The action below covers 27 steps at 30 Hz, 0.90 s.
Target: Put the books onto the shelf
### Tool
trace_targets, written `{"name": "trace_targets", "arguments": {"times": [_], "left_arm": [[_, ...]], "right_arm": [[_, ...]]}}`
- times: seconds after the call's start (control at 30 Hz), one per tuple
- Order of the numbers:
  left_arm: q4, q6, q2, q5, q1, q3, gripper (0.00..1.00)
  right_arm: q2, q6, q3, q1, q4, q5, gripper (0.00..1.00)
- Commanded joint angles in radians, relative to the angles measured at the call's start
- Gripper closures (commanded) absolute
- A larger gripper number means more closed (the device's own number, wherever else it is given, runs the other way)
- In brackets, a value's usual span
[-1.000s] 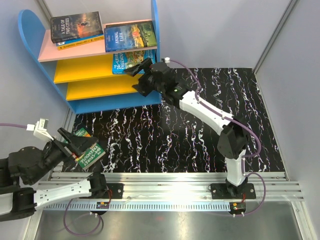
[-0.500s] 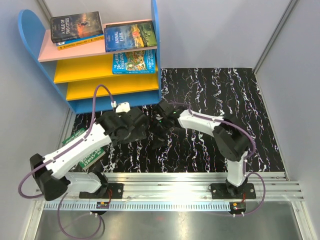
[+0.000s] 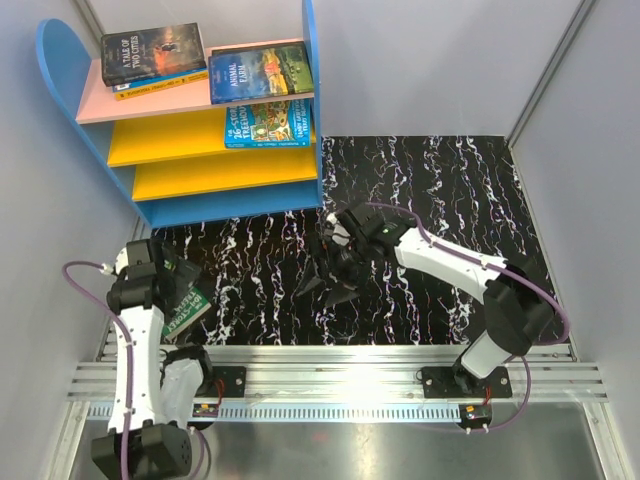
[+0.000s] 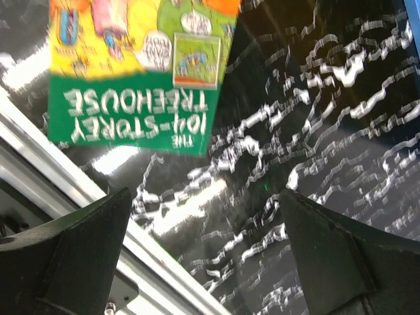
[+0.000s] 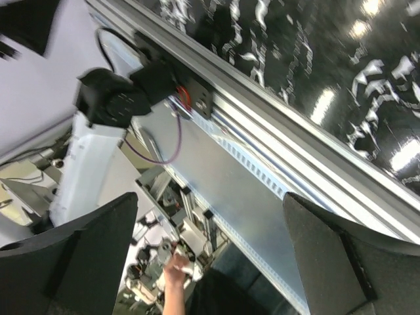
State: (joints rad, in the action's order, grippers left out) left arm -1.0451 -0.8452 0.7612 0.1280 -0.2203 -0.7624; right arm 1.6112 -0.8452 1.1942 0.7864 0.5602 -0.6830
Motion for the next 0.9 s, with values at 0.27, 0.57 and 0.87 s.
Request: {"name": "trace_targets", "arguments": {"times": [0.27, 0.57, 0.87], "left_arm": [[0.215, 0.145, 0.306, 0.15, -0.269, -0.152, 0.01], [0.502, 0.215, 0.434, -0.001, -0.481, -0.026, 0.03], [0.638, 0.135, 0.576, 0.126, -0.481, -0.025, 0.04]], "right_arm": [[-0.117, 0.098, -0.064, 0.001, 0.173, -0.044, 0.0], [-0.151, 0.146, 0.01, -0.001, 0.395, 0.051, 0.0], [0.002, 0.233, 0.197, -0.006, 0.485, 0.082, 0.0]]}}
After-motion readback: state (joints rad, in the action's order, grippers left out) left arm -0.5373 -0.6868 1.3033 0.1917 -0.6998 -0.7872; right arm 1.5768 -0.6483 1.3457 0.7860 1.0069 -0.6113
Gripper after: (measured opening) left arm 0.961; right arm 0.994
